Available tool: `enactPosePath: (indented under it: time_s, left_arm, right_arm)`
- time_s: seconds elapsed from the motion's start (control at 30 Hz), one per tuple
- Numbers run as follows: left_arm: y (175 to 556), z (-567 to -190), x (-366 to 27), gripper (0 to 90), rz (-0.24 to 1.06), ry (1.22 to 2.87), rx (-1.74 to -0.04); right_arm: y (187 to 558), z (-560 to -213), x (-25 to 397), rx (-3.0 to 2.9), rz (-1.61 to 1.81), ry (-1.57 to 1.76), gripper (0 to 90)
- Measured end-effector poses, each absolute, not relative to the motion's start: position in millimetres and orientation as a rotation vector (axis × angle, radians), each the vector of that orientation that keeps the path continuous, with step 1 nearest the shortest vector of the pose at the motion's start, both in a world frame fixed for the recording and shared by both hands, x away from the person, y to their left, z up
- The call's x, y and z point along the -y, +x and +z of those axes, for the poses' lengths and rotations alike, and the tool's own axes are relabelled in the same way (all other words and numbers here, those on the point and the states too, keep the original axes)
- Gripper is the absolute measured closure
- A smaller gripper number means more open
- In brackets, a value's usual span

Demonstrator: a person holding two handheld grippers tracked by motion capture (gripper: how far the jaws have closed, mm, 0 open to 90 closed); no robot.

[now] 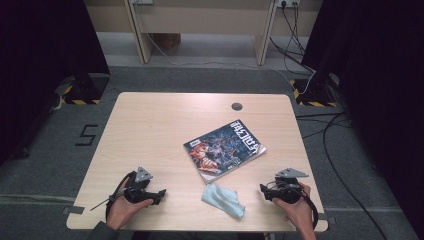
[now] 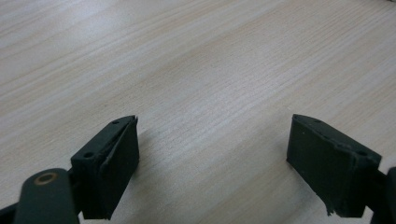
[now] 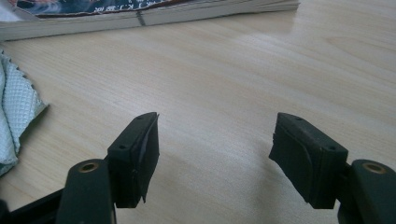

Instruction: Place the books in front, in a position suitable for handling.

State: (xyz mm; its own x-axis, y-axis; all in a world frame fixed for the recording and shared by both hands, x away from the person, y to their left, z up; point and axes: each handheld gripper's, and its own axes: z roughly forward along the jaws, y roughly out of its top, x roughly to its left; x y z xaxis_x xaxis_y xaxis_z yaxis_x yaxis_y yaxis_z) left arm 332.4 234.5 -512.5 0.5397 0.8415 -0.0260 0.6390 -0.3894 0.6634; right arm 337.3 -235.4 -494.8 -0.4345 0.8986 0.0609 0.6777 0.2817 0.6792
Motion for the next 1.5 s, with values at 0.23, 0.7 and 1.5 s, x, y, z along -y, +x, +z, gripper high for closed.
enactPosePath:
  time_s: [0.23, 0.7, 1.5]
  left_arm:
    - [333.3, -511.5, -235.7, 17.3, 0.422, 2.144, -1.187]
    - [337.6, -508.7, -236.6, 17.3, 0.4, 2.049, -1.199]
    - [397.6, -489.5, -157.8, 17.5, 0.411, 2.031, -1.093]
  right_arm:
    - [335.4, -490.4, 231.7, -2.228, 0.99, 1.418, 32.6]
    - [315.3, -469.4, 185.2, -2.32, 1.19, 1.185, 44.2]
    - [300.1, -493.1, 123.3, -2.603, 1.095, 0.879, 67.4]
